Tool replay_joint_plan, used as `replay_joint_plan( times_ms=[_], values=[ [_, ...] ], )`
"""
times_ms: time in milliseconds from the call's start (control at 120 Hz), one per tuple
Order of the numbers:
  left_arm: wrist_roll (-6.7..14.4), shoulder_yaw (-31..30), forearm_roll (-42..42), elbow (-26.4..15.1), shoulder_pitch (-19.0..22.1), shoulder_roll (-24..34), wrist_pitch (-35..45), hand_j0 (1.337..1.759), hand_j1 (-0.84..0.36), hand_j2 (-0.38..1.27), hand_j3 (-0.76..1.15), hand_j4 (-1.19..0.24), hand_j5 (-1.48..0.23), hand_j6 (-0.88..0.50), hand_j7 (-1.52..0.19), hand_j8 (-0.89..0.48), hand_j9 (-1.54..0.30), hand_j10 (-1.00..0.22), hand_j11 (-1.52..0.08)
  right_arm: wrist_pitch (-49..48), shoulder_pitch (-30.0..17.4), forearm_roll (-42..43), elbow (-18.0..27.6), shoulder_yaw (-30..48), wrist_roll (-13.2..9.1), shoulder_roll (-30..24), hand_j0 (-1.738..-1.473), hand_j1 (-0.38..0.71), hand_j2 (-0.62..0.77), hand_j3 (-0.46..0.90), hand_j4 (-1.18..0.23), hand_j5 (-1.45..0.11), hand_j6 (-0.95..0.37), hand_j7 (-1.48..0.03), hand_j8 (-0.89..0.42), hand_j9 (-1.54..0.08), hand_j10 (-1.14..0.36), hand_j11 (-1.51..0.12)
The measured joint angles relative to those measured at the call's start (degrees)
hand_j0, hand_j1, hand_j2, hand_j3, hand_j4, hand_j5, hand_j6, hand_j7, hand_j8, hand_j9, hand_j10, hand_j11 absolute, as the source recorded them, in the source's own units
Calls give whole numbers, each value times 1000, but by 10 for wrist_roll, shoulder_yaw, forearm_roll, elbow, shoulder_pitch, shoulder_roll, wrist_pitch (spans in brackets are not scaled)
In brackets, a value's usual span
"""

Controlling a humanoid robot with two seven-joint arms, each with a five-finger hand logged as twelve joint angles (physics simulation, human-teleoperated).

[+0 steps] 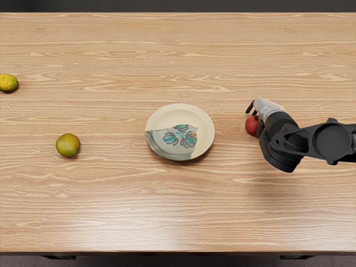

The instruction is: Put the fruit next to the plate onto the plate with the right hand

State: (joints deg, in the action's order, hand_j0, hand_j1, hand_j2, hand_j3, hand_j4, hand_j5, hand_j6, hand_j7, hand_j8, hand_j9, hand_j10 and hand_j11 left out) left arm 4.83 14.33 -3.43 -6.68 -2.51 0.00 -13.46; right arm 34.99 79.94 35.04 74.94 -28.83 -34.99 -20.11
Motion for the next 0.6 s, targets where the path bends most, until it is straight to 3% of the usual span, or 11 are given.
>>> replay_joint_plan(
  times_ms=[350, 600],
  values=[
    [0, 0, 0, 0, 0, 0, 0, 1658, 349, 0, 0, 0, 0, 0, 0, 0, 0, 0, 0, -1, -2, 1, 0, 0, 0, 0, -1655, 204, -75, 0, -481, -652, -456, -639, -482, -651, -482, -652],
    [0, 0, 0, 0, 0, 0, 0, 1658, 349, 0, 0, 0, 0, 0, 0, 0, 0, 0, 0, -1, -2, 1, 0, 0, 0, -1, -1653, 219, -44, 0, -518, -732, -425, -703, -447, -727, -522, -728]
  ],
)
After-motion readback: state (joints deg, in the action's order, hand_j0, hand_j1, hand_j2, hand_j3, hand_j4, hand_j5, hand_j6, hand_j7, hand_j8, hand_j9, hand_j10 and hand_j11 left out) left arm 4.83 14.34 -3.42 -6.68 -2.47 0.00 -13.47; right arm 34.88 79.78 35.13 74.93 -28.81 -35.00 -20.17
